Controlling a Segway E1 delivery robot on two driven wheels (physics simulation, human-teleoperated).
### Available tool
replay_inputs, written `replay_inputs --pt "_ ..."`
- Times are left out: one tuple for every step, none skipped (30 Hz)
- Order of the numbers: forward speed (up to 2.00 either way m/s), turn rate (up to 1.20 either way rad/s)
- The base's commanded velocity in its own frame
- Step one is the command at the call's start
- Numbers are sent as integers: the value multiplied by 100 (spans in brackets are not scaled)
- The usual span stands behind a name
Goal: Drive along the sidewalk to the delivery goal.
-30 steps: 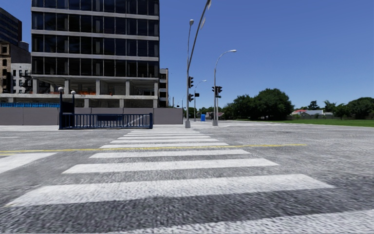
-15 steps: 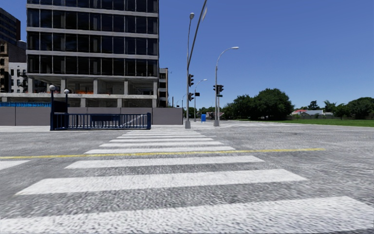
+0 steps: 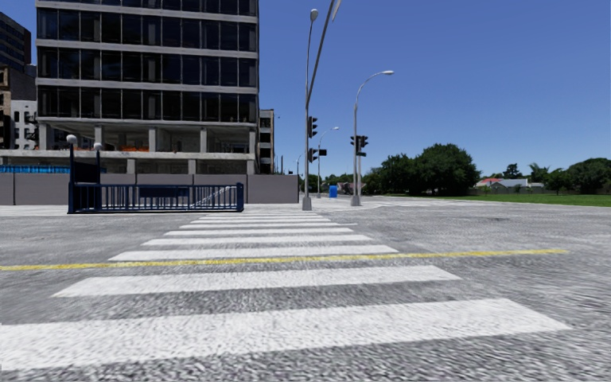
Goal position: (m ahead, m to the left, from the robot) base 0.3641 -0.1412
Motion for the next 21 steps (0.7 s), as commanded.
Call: replay_inputs --pt "0 0" --pt "0 0" --pt "0 0" --pt "0 0" --pt "0 0" --pt "0 0" --pt "0 0" --pt "0 0" --pt "0 0" --pt "0 0" --pt "0 0" --pt "0 0" --pt "0 0" --pt "0 0" --pt "0 0" --pt "0 0" --pt "0 0" --pt "0 0" --pt "0 0" --pt "0 0" --pt "0 0"
